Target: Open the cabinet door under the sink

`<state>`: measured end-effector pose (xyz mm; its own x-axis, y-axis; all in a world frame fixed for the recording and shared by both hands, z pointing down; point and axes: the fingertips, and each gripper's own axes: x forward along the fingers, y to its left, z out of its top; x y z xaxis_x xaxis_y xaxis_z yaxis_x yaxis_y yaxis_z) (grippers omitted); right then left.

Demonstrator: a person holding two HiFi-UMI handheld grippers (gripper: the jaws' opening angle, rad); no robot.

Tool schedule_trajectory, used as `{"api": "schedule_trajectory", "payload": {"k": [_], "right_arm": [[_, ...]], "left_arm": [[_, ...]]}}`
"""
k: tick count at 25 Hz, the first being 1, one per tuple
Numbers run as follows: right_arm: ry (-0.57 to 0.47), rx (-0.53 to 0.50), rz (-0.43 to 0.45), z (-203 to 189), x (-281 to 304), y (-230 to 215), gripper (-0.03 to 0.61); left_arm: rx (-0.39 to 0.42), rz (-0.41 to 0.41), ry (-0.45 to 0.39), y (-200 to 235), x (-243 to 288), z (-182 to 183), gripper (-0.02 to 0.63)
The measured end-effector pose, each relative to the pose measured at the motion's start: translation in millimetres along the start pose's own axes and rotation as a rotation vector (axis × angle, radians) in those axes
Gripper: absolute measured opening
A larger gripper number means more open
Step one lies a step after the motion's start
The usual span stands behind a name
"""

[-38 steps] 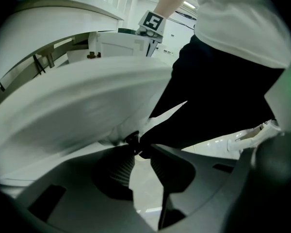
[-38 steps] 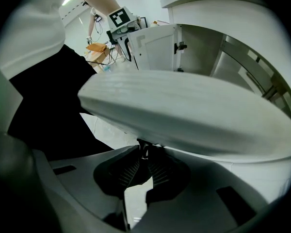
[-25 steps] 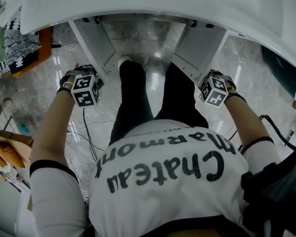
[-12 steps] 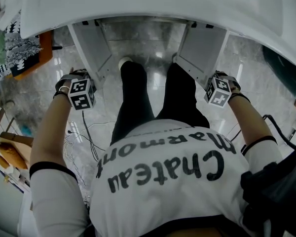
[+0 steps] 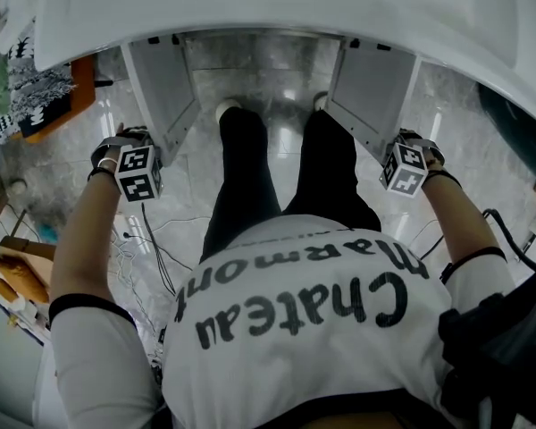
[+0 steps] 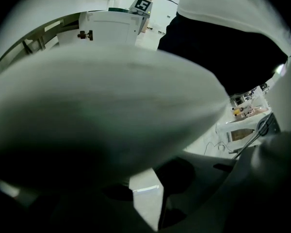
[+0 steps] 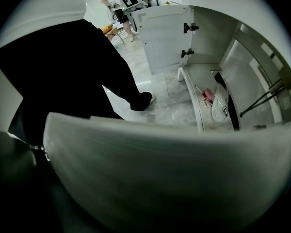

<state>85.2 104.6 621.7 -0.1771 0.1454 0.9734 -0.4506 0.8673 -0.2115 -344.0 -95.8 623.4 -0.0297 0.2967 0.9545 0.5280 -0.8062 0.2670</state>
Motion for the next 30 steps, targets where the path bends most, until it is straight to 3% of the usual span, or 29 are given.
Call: {"api": "schedule_trajectory", "payload": {"k": [6,17,25,30], "right_arm": [[0.037,-0.053,0.004,-25,-1,1,0.077],[0.056,-0.128,0.022,-44,0,0,0.080],[0.054,-0.123,0.023,-45,0,0,0.083],[0.050,-0.072,0.027,-43,2,1,0.084]], "left_arm": [[0.079,-0.014,0.050,-4,-4,-22,0.077],[0.127,0.000,0.070,-3,-5,-51,0.077],[0.004,0.103,0.017,4,-2,-50,0.072],[0.004,0.079,-0.004,5,-5,-49,0.064]]}}
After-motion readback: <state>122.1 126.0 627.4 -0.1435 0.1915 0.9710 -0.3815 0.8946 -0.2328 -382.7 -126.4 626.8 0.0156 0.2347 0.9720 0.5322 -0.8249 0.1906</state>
